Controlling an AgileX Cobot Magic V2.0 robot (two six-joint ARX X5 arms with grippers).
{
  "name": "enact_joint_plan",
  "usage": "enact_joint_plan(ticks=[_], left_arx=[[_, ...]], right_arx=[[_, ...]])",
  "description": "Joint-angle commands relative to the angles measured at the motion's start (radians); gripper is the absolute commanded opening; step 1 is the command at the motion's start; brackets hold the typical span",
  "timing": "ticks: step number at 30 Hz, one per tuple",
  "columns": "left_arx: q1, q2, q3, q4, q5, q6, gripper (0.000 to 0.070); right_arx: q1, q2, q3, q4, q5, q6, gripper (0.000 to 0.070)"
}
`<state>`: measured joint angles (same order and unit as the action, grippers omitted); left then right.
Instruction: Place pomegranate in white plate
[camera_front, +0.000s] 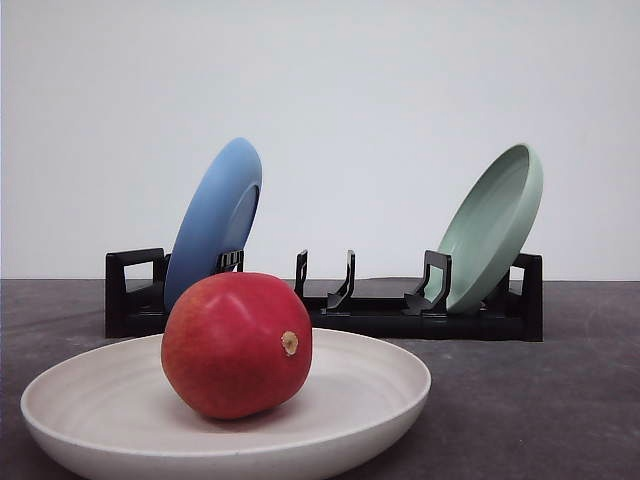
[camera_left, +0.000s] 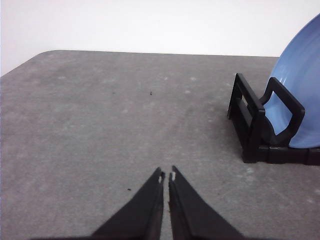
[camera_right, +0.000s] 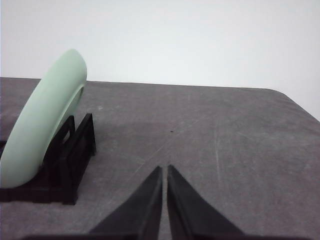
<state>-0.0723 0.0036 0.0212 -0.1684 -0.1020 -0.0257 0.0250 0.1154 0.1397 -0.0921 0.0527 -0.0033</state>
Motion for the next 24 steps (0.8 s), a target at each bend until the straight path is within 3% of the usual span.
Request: enact_joint_plan(ticks=[1, 24], left_arx=[[0.001, -0.001, -0.009, 0.009, 0.002, 0.008, 0.0], [0.001, -0.001, -0.009, 0.009, 0.002, 0.008, 0.0]], right_arx=[[-0.002, -0.015, -0.021, 0.01, -0.002, -0.008, 0.001], [-0.002, -0.112, -0.128, -0.088, -0.028, -0.023, 0.001]])
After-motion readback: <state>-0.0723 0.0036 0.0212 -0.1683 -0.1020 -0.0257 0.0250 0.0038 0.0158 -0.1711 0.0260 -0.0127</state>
